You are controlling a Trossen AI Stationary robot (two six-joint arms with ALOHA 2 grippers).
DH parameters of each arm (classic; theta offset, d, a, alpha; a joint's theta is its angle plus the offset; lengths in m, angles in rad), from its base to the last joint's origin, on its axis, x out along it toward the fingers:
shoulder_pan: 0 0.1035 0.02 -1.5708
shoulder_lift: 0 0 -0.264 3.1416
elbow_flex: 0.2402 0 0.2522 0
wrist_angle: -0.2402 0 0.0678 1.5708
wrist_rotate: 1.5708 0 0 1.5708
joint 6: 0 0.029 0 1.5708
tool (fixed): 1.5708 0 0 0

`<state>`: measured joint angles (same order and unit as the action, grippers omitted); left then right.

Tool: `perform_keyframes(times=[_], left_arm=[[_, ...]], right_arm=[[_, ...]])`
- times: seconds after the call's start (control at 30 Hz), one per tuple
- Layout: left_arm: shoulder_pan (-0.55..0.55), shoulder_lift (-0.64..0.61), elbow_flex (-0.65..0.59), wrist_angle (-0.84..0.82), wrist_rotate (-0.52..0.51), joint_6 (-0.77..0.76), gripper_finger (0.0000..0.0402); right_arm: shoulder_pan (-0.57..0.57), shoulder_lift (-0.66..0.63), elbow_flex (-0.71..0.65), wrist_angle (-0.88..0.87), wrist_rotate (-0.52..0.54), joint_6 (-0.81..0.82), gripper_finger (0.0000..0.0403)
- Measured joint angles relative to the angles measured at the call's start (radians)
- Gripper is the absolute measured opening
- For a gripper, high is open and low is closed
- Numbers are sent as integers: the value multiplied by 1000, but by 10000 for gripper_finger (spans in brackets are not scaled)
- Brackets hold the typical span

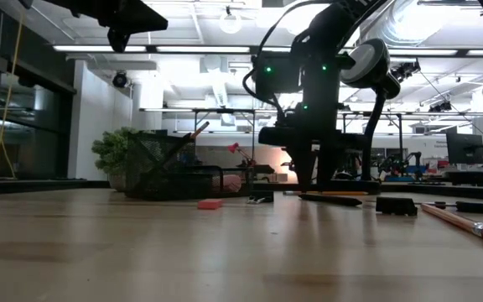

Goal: Pick and place office supplies into organizer
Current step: Put the black pen into the black desk organizer

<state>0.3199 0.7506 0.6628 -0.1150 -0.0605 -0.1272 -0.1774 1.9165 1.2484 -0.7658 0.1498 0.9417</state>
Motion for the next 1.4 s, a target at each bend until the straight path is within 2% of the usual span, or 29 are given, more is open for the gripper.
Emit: perform_keyframes(times=[0.13,0.43,0.67,0.8,1.13,1.4], left_arm=[[0,0,0,0,-4,0,14],[0,0,0,0,-4,0,14],[0,0,0,0,-5,0,14],[0,0,0,0,-5,0,14],[0,0,0,0,-5,1,14],[0,0,0,0,-5,3,14]], right_arm=[[-13,-17,0,-4,-2,0,142],[-19,-17,0,-2,-26,-24,67],[-20,-17,0,1,-19,-26,38],[-20,-17,0,16,-32,-34,44],[-20,-17,0,30,-37,-34,96],[-19,-14,0,30,-39,-50,94]])
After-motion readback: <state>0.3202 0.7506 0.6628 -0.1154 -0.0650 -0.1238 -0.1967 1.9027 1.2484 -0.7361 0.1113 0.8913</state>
